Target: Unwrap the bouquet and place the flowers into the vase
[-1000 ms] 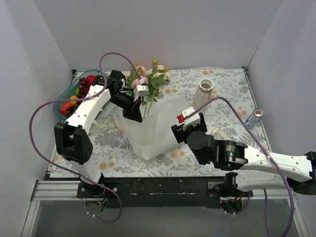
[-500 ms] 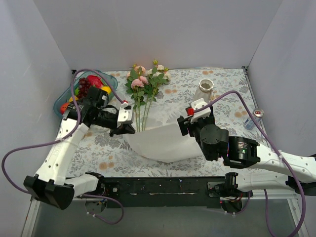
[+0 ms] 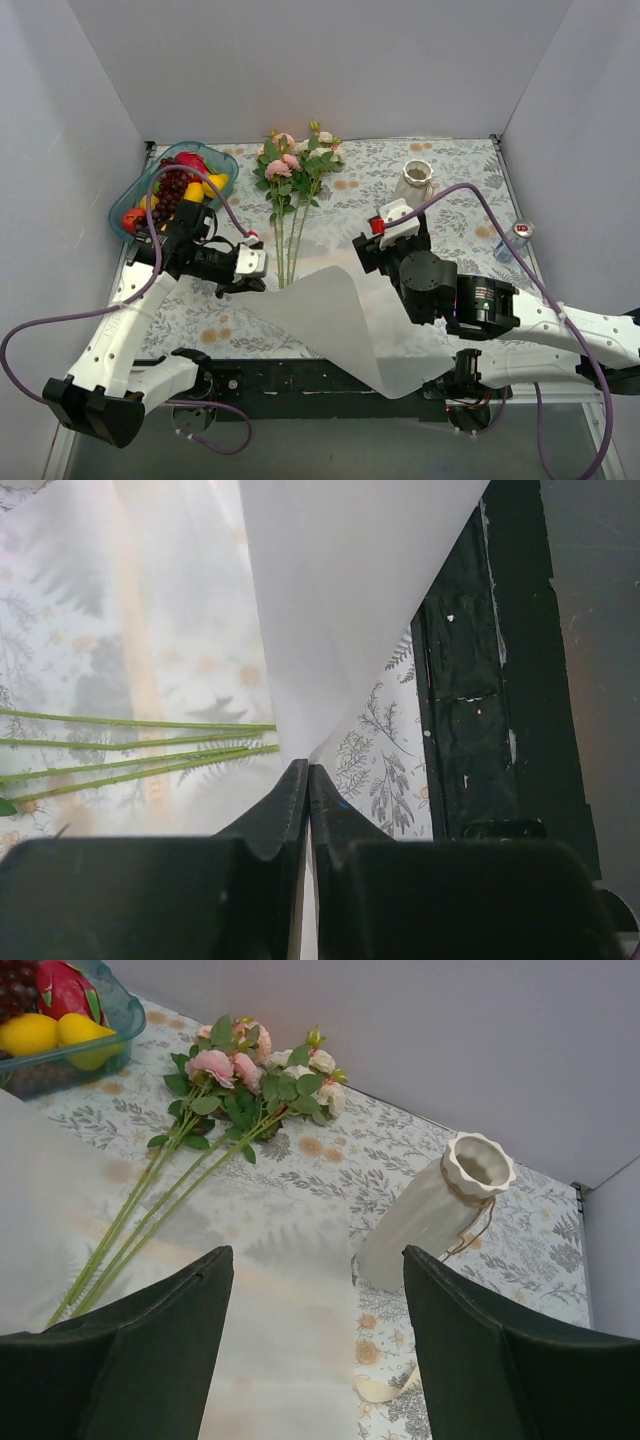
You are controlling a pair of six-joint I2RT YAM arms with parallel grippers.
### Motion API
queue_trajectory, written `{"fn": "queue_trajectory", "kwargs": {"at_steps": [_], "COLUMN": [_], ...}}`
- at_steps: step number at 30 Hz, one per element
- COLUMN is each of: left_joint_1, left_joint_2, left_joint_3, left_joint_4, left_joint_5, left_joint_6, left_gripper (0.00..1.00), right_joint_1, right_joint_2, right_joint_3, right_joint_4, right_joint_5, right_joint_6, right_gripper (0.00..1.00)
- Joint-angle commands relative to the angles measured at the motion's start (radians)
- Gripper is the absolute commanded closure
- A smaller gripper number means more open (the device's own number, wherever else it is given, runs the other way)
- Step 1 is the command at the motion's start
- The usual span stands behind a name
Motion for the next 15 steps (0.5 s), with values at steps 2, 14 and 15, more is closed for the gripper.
{"fn": "queue_trajectory", "kwargs": {"at_steps": [2,14,15], "left_joint_1": [0.0,0.0,0.0], "left_joint_2": [-0.06,-0.072,-0.086], "left_joint_3": [0.003,0.118,0.116], "left_joint_4": [-0.037,-0.037,-0.034], "left_joint_5": [-0.043,-0.096,-0.091], "left_joint_6": [-0.047,-0.184,-0.182], "left_gripper": [0.93,0.38,0.37], "right_joint_1": [-0.015,-0.141,-0.147], "right_joint_2": [0.017,0.052,0.06], "right_joint_3": [-0.029,-0.097,-0.1], "right_joint_4": [0.045,0.094,0.104], "right_joint_5": [-0.031,-0.212,-0.223], "right_joint_6": [0.065,0.155,0.159], "right_gripper": [0.24,0.26,0.27]}}
